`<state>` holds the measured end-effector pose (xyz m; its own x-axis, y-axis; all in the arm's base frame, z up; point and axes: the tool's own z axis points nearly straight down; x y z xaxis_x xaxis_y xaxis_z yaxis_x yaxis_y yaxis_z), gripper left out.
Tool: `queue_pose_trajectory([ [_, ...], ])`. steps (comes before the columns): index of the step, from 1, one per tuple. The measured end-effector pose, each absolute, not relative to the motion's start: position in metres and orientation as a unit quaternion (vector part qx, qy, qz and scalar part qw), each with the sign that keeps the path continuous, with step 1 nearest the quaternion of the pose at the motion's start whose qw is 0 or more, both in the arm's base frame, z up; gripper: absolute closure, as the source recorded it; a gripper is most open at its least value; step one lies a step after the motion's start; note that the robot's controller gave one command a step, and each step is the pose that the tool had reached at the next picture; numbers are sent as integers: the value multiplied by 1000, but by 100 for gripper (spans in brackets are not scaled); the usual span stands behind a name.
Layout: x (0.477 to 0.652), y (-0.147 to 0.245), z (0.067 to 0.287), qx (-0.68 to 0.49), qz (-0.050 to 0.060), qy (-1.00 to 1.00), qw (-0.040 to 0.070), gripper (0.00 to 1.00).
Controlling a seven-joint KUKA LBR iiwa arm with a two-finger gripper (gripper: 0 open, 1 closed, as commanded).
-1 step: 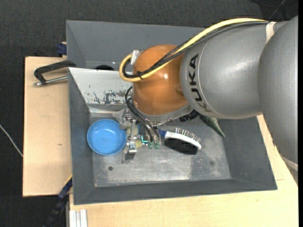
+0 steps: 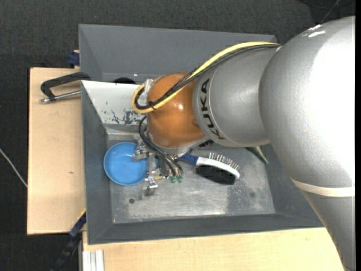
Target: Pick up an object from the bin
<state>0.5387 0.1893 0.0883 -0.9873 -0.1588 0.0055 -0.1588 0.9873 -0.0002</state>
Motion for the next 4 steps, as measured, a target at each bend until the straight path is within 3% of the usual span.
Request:
queue_pose_trajectory([
  [1, 541, 191, 93, 80, -2, -997, -2, 100],
  [2, 557, 194, 129, 76, -2, -997, -5, 100],
  [3, 555, 199, 117, 100, -1, -995, 0, 100],
  [4, 556, 202, 134, 103, -2, -995, -4, 100],
])
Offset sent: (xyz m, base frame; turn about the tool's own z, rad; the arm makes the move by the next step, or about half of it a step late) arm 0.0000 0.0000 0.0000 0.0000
